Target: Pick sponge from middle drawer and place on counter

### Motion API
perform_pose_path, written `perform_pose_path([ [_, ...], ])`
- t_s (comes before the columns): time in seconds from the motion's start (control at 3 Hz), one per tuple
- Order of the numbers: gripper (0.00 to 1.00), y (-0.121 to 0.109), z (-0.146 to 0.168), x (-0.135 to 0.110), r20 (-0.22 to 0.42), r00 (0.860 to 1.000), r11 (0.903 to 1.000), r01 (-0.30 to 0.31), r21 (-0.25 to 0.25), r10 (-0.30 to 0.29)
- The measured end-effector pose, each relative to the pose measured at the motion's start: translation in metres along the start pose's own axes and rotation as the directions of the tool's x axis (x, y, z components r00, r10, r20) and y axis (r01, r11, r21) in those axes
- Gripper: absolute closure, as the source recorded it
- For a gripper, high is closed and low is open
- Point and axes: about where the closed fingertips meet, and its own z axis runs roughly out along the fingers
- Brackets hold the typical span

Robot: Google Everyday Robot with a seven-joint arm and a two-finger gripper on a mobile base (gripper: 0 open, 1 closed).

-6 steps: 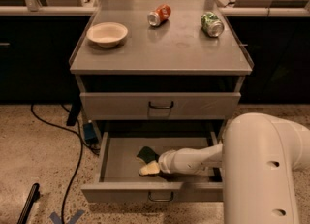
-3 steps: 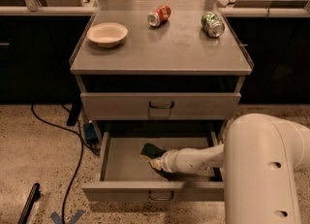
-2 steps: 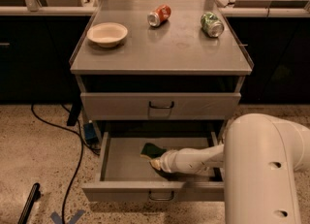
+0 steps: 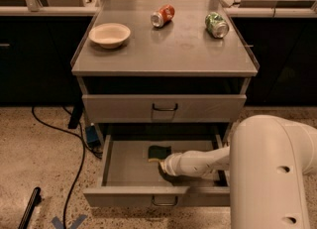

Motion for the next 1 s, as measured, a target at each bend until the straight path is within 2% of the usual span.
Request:
perform_pose_path([
  [0.33, 1.00, 0.000, -0.003, -0.002, 0.000, 1.000, 1.0000, 0.000, 0.000, 0.000],
  [0.67, 1.00, -0.005, -0.014, -0.005, 0.015, 0.999, 0.9986, -0.029, -0.044, 0.029],
  [1.0, 1.00, -0.015, -0.040, -0.034, 0.103, 0.991, 0.9893, -0.066, -0.130, 0.080],
])
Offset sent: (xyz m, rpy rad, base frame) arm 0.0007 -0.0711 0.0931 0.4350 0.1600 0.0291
